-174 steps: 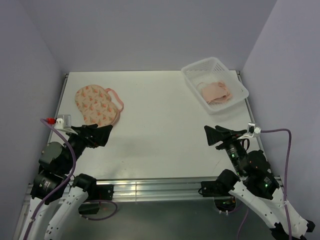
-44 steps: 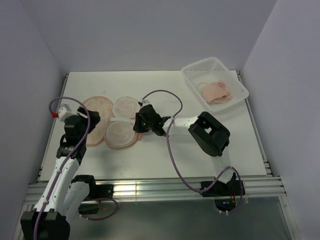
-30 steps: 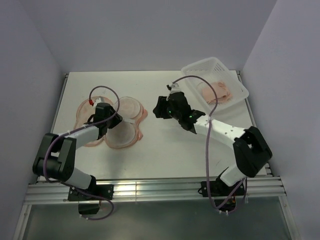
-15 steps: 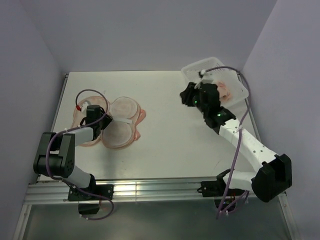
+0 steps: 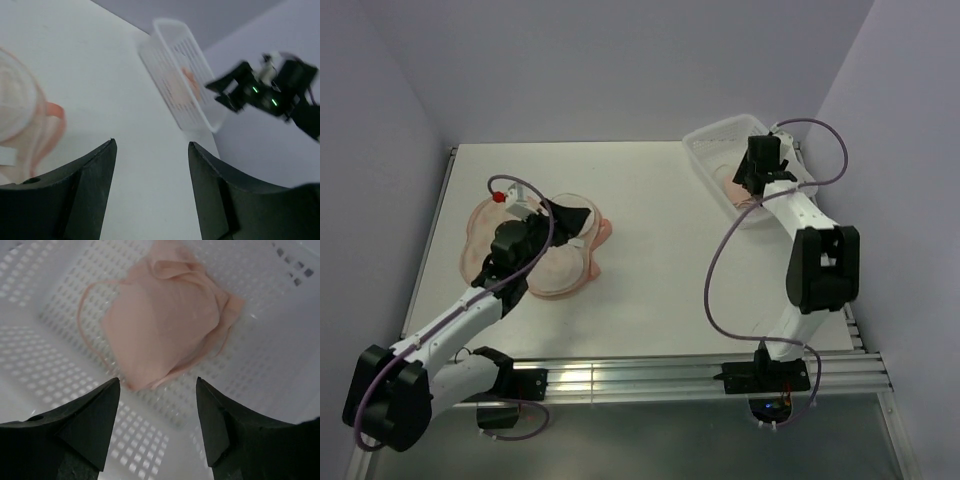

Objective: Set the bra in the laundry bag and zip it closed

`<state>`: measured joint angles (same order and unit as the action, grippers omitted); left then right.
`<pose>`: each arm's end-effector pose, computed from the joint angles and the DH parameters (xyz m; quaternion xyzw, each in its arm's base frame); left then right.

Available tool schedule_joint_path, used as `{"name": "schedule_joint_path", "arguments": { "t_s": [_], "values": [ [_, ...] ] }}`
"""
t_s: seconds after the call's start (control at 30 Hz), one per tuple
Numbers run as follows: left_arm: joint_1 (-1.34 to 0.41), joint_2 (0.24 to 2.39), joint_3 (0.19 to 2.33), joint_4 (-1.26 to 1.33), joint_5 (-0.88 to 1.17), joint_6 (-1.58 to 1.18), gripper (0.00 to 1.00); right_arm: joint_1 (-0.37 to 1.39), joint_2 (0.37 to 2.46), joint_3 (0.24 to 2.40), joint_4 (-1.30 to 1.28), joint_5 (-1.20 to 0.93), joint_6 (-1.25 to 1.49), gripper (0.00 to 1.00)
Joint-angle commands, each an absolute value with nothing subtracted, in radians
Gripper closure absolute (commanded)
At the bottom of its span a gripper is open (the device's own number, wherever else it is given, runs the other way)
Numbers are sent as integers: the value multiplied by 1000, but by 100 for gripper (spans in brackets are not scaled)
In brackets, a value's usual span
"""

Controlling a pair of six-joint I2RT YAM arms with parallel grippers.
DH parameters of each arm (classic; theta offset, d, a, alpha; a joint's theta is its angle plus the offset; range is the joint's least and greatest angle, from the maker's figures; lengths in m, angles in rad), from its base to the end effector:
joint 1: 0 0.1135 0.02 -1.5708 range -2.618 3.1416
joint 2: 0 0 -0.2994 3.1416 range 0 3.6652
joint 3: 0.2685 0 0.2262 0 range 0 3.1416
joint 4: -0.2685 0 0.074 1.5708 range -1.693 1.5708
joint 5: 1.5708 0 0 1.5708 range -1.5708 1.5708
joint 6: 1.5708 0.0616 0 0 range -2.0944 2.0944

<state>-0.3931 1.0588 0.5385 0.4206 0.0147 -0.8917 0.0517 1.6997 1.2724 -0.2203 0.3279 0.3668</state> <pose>0.2096 -0.0879 0.3047 -0.1781 0.7197 -0.4064 0.5340 0.3879 0.0002 0.2948 0.2104 0.8610 -0.0517 0.4602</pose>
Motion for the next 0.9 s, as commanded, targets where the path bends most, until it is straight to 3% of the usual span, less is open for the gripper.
{"name": "schedule_joint_path", "arguments": {
  "t_s": [0.0,0.2,0.37,0.43,0.57,0.67,0.73,0.87],
  "values": [
    [-495,1023,485,505,112,-824,34,43,1835,1445,-311,429,319,29],
    [-610,1006,486,486,150,-706,33,43,2015,1611,-396,429,316,27],
    [-649,1009,477,503,135,-666,33,43,2129,1744,-462,477,288,15],
    [-653,1012,463,509,133,-661,33,41,2178,1791,-482,486,287,16],
    [-658,1017,454,514,129,-650,34,41,2236,1830,-480,485,279,33],
    [-666,1017,451,520,114,-641,35,41,2232,1842,-447,482,265,76],
    [-669,1017,451,523,103,-637,35,41,2201,1803,-407,479,259,97],
    [-672,1035,457,531,100,-627,36,55,2018,1697,-264,494,239,100]
  ]
}}
